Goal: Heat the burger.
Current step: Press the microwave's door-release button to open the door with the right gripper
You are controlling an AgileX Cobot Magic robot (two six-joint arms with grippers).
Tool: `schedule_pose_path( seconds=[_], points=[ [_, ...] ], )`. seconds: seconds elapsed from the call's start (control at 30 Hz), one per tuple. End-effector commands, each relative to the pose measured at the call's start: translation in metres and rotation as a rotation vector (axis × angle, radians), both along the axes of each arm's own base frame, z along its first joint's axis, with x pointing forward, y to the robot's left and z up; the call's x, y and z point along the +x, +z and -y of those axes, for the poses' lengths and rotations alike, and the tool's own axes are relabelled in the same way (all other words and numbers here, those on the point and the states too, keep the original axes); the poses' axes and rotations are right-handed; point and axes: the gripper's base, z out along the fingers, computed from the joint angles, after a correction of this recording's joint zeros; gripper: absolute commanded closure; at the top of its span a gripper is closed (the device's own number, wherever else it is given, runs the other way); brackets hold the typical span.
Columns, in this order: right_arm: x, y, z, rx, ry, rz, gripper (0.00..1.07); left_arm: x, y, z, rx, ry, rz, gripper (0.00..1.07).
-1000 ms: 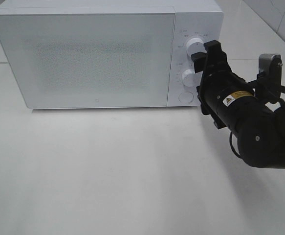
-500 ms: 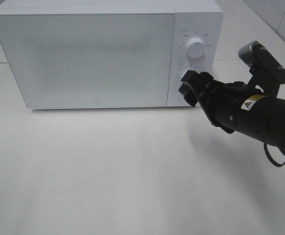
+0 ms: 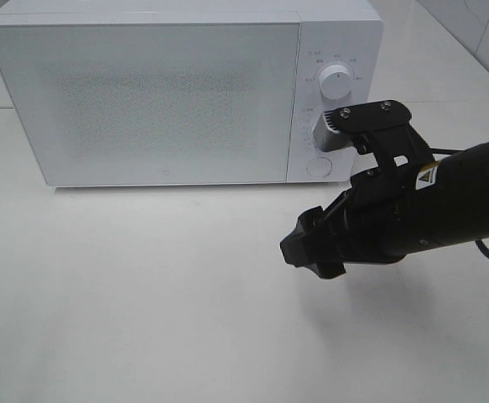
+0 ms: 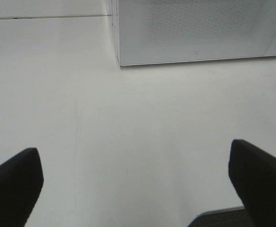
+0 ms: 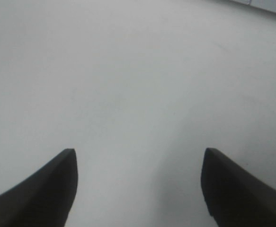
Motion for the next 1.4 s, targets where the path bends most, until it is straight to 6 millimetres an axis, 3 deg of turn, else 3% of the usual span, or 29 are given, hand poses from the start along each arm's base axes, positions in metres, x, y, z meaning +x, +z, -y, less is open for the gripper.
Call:
schedule_pose_path(
  seconds=[0.03, 0.23, 0.4, 0.5, 0.67, 0.87, 0.93, 1.07, 1.4],
  points=[
    [-0.006, 0.013, 0.003, -0.090, 0.130, -0.032, 0.36, -0.002, 0.001, 0.000, -0.008, 0.002, 0.029, 0.07],
    [-0.015, 0.033, 0.009, -0.163, 0.168, -0.096, 0.36, -0.002, 0.001, 0.000, -0.008, 0.002, 0.029, 0.07],
    [-0.038, 0.066, 0.025, -0.166, 0.190, -0.082, 0.36, -0.002, 0.001, 0.000, -0.008, 0.002, 0.029, 0.07],
    [-0.041, 0.070, 0.027, -0.160, 0.191, -0.074, 0.36, -0.002, 0.001, 0.000, -0.008, 0.002, 0.029, 0.07],
    [-0.071, 0.103, 0.046, -0.087, 0.167, 0.028, 0.35, -0.002, 0.001, 0.000, -0.008, 0.002, 0.029, 0.07],
    [-0.086, 0.114, 0.060, -0.082, 0.132, 0.064, 0.34, -0.002, 0.001, 0.000, -0.008, 0.002, 0.029, 0.07],
    [-0.103, 0.124, 0.077, -0.093, 0.082, 0.101, 0.34, -0.002, 0.001, 0.000, -0.008, 0.002, 0.029, 0.07],
    [-0.114, 0.127, 0.089, -0.111, 0.040, 0.102, 0.34, -0.002, 0.001, 0.000, -0.008, 0.002, 0.029, 0.07],
    [-0.143, 0.136, 0.130, -0.087, -0.257, 0.194, 0.34, -0.002, 0.001, 0.000, -0.008, 0.002, 0.029, 0.07]
  ],
)
